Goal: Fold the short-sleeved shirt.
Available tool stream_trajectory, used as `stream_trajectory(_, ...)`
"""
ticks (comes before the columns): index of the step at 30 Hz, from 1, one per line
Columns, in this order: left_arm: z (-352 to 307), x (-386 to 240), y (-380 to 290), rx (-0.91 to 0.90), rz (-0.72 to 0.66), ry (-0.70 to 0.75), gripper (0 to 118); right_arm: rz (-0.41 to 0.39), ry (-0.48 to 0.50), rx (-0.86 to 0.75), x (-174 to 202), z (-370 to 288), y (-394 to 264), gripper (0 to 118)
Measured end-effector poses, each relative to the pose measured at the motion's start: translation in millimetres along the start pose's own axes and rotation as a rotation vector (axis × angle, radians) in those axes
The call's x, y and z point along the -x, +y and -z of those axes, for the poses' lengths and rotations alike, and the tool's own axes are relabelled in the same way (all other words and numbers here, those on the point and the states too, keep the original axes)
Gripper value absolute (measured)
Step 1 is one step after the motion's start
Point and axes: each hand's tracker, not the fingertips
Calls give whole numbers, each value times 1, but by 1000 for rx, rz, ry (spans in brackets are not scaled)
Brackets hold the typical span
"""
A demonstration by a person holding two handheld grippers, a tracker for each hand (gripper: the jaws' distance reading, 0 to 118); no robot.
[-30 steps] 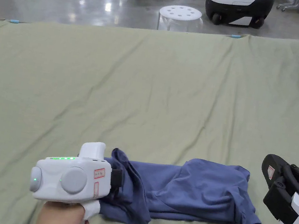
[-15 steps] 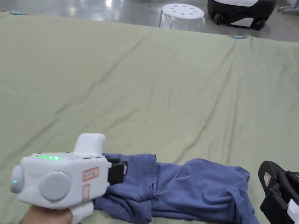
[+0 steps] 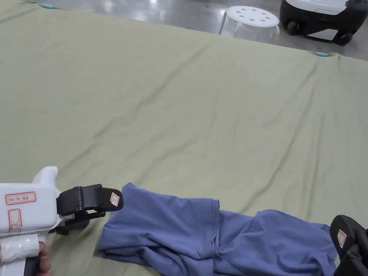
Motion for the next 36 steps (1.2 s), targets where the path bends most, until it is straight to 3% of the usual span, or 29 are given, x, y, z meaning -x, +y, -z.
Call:
stream_trajectory(2, 14, 25, -3, 39, -147, -157, 106, 1, -7, 0, 1, 0, 3, 4)
stream_trajectory(3, 19, 28, -4, 41, -164, -252, 94, 6, -9, -2, 2, -1, 3, 4)
stream_trajectory(4, 29, 28, -2, 122, -180, -349, 66, 13, -9, -2, 3, -2, 4, 4)
stream_trajectory(6, 53, 25, -8, 167, -216, -294, 14, 18, -8, 2, 5, -1, 5, 4)
stream_trajectory(9, 79, 23, -18, 146, -111, -73, 10, 12, -15, 5, 9, -1, 5, 4)
stream_trajectory(10, 79, 18, -20, 98, -166, -179, 10, 15, -16, 6, 9, -2, 5, 4)
stream_trajectory(12, 72, 4, -16, 96, -163, -90, 10, 17, -18, 8, 10, -5, 7, 4)
stream_trajectory(14, 48, -14, -12, 30, -34, 20, 10, 6, -19, 9, 10, -7, 9, 4)
stream_trajectory(17, 5, -19, 4, -52, -33, 53, 10, -2, -22, 4, 7, -10, 11, 4)
stream_trajectory(21, -48, -49, 11, -152, 127, 332, 10, 5, -11, 4, 4, -11, 11, 4)
stream_trajectory(23, -50, -66, 12, -170, 201, 405, 10, 8, 0, 10, 4, -10, 11, 4)
stream_trajectory(27, -15, -141, -13, -136, 454, 435, 10, 8, 23, 16, 3, -11, 8, 4)
stream_trajectory(31, 64, -203, -52, -36, 637, 435, 9, 1, 35, 21, 2, -16, 3, 4)
stream_trajectory(36, 170, -221, -101, 119, 710, 416, 9, 16, 42, 37, -5, -27, -8, 4)
